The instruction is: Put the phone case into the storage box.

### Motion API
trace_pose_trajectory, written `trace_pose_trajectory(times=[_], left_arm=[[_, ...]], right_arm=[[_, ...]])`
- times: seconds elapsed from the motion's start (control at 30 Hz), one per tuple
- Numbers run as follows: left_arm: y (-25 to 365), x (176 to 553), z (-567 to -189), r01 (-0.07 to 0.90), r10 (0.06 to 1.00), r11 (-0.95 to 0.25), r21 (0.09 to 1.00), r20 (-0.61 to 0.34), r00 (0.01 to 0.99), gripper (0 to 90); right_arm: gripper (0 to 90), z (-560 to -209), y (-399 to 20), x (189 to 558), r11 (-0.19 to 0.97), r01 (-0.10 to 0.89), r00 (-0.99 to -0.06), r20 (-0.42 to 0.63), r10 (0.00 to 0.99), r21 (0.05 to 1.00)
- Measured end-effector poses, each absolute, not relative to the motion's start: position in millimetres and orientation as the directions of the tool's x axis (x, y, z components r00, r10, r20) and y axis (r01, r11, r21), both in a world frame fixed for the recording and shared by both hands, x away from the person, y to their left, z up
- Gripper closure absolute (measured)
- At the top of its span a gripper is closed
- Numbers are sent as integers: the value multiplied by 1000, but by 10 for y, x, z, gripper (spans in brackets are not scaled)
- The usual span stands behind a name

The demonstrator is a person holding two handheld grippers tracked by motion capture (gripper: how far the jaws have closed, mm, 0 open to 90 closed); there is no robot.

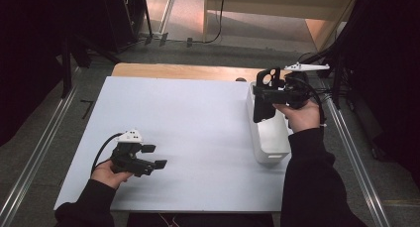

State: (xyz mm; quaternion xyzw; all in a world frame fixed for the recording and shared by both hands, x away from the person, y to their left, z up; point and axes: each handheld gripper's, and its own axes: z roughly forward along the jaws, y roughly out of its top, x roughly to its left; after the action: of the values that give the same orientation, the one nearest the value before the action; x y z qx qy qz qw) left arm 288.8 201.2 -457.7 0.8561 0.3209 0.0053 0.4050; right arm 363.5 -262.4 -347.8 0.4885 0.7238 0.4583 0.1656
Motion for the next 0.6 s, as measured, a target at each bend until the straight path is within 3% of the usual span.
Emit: trace_pose_trajectory(times=[0.6], left_arm=[[2013,2884,-4576,548,563,-463,697,-246,789,231]], right_arm=[[122,-3438,-2715,3938,51,563,-380,204,902,825]])
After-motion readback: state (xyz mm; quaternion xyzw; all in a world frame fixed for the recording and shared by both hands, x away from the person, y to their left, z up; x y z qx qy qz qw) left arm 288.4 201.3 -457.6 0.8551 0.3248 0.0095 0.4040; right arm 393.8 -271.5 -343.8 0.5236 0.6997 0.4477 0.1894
